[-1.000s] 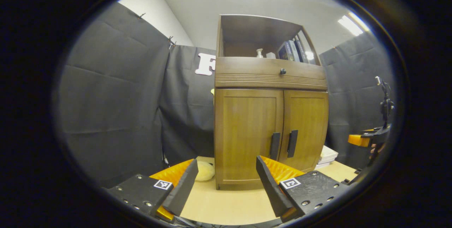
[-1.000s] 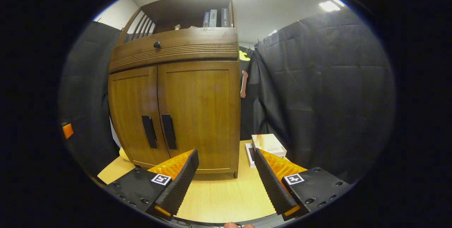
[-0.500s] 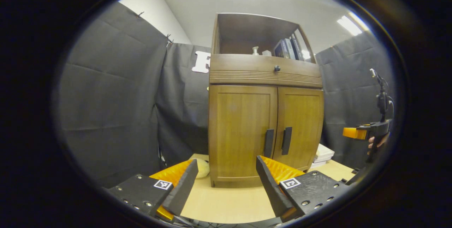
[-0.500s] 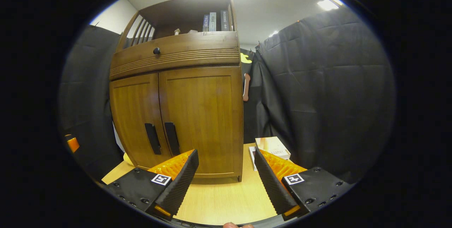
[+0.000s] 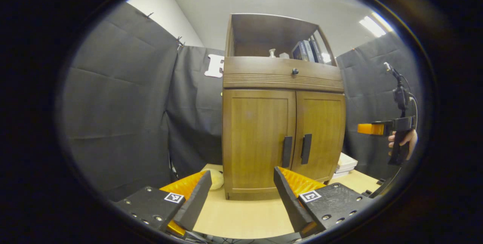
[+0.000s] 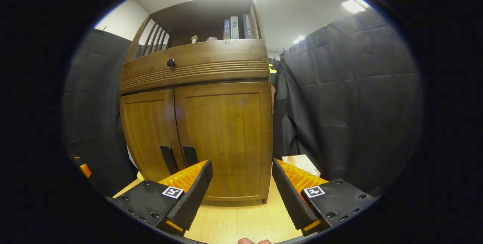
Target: Open the right door of the double-door shoe cabinet with the right hand, and open the left door with the left hand.
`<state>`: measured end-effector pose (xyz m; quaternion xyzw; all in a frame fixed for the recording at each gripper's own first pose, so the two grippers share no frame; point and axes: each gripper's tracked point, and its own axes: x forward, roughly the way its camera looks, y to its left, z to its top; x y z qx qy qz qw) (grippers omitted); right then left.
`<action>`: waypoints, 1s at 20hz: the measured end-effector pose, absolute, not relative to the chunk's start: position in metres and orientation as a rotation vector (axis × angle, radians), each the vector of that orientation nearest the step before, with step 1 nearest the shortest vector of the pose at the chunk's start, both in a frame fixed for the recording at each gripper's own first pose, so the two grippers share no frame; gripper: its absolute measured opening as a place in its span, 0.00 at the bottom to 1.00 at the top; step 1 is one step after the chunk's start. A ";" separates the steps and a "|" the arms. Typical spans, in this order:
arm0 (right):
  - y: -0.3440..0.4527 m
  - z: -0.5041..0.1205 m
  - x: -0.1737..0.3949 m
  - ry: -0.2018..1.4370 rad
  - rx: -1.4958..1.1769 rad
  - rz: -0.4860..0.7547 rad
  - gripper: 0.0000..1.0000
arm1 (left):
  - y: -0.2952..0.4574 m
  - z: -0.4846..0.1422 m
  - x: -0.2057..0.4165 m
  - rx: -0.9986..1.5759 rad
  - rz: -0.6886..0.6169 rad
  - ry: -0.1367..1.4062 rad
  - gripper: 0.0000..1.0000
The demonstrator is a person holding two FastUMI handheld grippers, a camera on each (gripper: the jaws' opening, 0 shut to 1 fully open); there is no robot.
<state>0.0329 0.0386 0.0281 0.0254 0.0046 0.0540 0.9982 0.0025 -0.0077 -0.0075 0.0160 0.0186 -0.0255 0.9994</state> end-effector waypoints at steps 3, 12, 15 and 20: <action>0.053 0.042 0.048 -0.007 0.059 0.128 0.99 | -0.006 -0.002 0.008 0.018 -0.041 0.061 0.95; 0.118 0.058 0.098 0.003 0.057 0.233 0.94 | 0.002 0.003 0.021 -0.014 0.041 0.092 0.95; 0.142 0.045 0.115 0.024 0.048 0.284 0.94 | 0.004 0.003 0.024 -0.018 0.094 0.089 0.95; 0.179 0.020 0.143 0.080 0.037 0.353 0.99 | -0.002 -0.006 0.032 0.026 0.142 0.105 0.95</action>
